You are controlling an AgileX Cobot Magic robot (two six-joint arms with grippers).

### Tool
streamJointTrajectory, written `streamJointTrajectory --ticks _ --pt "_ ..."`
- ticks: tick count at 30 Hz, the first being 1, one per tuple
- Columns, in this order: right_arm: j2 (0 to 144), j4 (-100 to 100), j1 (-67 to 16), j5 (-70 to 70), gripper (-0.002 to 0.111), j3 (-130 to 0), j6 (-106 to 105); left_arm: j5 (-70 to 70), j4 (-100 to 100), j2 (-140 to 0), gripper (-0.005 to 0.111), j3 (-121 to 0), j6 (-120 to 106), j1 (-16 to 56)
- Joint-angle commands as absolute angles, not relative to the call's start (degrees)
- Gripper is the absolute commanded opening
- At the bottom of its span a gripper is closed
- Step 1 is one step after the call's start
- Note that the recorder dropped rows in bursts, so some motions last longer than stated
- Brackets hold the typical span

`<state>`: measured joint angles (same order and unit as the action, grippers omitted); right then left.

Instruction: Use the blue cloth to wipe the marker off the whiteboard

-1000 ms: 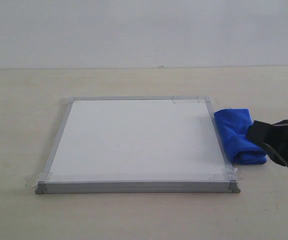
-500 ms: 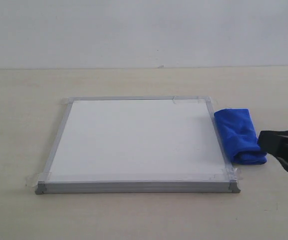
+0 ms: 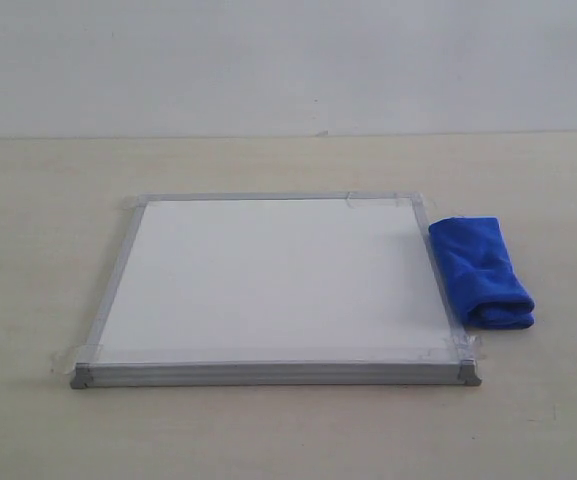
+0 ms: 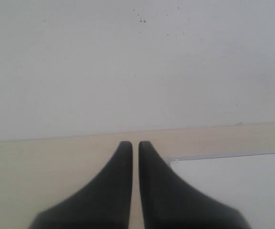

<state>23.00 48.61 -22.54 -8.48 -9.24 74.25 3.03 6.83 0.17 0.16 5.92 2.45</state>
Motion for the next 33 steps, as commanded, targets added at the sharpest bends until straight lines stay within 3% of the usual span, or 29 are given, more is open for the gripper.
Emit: streamJointTrajectory --ticks 1,10,25,26,31,33 --pt "11.1 49.0 -17.8 -6.6 0.000 -3.5 73.3 3.0 6.5 0.0 0.004 0.0 6.5 2.5" --pt "0.0 48.5 -7.8 -2.9 0.000 0.0 73.5 3.0 6.5 0.0 0.004 0.0 6.5 2.5" --pt "0.0 45.6 -7.4 -3.7 0.000 0.0 72.1 3.0 6.5 0.0 0.004 0.0 6.5 2.5" --pt "0.0 40.0 -7.4 -4.5 0.000 0.0 68.0 3.0 6.5 0.0 0.004 0.0 6.5 2.5" --pt "0.0 -6.7 -7.4 -13.5 0.000 0.0 3.6 2.9 6.5 0.0 0.004 0.0 6.5 2.5" --pt "0.0 -6.8 -7.4 -20.9 0.000 0.0 1.1 2.9 6.5 0.0 0.004 0.0 6.5 2.5"
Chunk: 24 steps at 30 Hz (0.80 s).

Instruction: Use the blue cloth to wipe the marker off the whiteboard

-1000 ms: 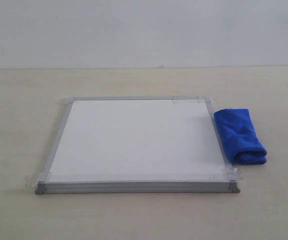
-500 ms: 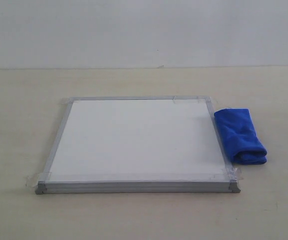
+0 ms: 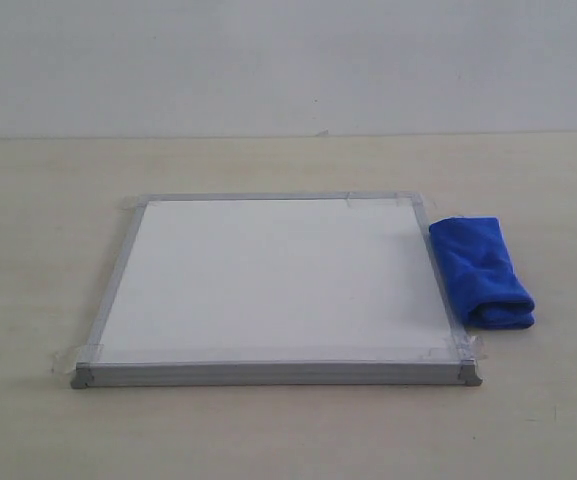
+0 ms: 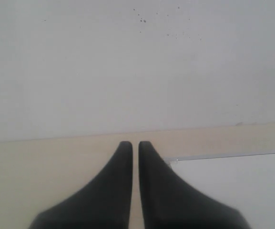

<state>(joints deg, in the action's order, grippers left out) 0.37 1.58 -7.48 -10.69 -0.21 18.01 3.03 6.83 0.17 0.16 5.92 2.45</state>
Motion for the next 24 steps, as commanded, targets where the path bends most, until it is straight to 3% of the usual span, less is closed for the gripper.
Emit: streamJointTrajectory --ticks 1,10,24 --pt "0.0 -6.8 -7.4 -21.1 0.000 0.0 1.8 2.9 6.5 0.0 0.004 0.0 6.5 2.5" --pt "0.0 -6.7 -7.2 -21.2 0.000 0.0 -1.0 3.1 6.5 0.0 0.004 0.0 6.5 2.5" --pt "0.0 -6.9 0.7 -21.2 0.000 0.0 -0.4 3.0 6.5 0.0 0.004 0.0 6.5 2.5"
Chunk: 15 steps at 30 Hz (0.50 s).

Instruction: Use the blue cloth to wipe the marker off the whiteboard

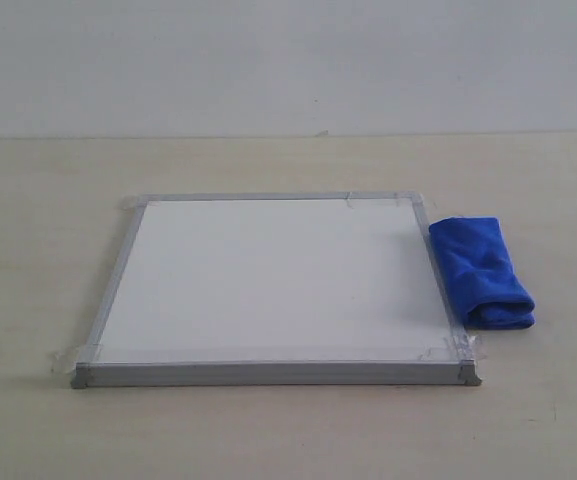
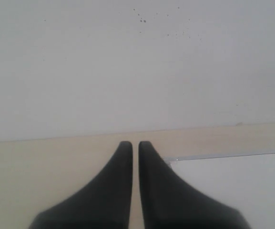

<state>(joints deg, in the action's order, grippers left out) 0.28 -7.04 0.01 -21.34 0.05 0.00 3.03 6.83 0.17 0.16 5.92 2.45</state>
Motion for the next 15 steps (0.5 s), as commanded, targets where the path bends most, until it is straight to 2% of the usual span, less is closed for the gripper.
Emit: streamJointTrajectory --ticks 1,15 --pt "0.0 -6.9 0.7 -21.2 0.000 0.0 -0.4 3.0 6.5 0.0 0.004 0.0 6.5 2.5" --pt "0.0 -6.9 0.6 -21.0 0.000 0.0 -0.5 3.0 6.5 0.0 0.004 0.0 6.5 2.5"
